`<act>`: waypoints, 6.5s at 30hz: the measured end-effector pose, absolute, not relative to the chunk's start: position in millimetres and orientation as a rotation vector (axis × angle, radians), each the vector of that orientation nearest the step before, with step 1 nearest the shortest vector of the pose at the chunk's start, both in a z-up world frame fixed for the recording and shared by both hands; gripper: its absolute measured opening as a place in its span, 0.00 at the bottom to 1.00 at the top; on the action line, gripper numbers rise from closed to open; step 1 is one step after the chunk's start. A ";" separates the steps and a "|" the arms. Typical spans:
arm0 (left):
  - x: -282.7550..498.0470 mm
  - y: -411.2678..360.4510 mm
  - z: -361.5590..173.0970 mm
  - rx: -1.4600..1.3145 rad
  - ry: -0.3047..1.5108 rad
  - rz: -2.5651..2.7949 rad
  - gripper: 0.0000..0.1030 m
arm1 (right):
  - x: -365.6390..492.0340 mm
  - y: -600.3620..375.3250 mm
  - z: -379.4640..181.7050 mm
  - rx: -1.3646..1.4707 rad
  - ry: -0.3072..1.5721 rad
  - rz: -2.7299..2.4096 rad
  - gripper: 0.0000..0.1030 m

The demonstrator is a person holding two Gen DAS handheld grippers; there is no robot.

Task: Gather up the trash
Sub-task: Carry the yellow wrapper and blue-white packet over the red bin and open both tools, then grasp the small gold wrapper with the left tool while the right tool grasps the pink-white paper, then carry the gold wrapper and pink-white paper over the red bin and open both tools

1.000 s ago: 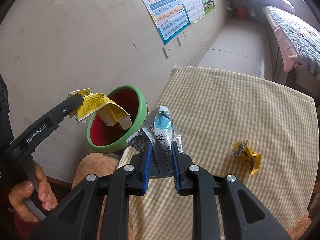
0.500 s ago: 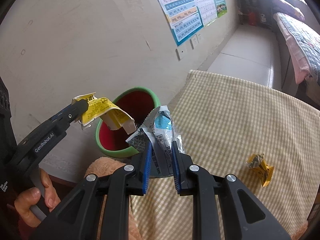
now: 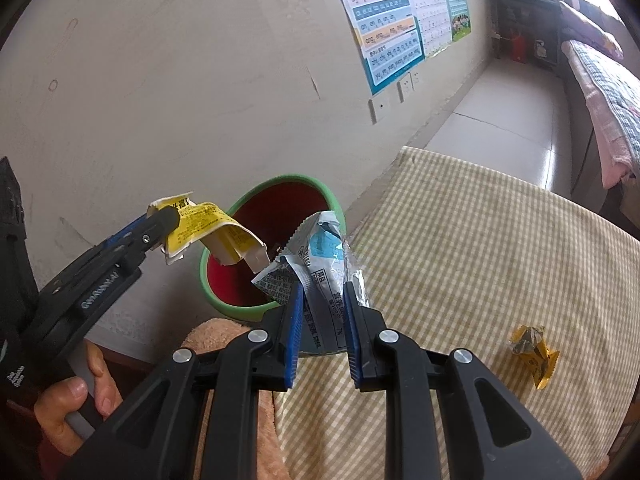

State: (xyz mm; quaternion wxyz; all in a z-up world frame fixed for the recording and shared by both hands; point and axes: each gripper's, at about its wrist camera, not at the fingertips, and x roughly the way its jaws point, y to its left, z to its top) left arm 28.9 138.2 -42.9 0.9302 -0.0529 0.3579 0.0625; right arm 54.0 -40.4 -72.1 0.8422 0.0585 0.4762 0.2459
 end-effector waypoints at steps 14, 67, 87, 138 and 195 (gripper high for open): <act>41.5 194.8 -69.8 -0.211 0.798 0.178 0.29 | 79.8 0.5 -70.3 0.090 1.012 0.576 0.20; 75.6 209.6 -111.7 -0.226 0.920 0.166 0.58 | 104.0 -27.2 -70.9 0.075 1.028 0.579 0.63; 66.1 -28.9 -139.7 -0.124 1.091 -0.340 0.58 | -66.9 -222.1 -208.2 -0.112 1.507 0.473 0.56; 64.3 3.9 -100.4 -0.091 0.962 -0.195 0.21 | -15.8 -228.1 -150.8 0.304 1.106 0.206 0.21; 96.2 205.2 -132.8 -0.194 0.964 0.160 0.23 | 156.6 52.2 -83.4 -0.048 0.946 0.509 0.40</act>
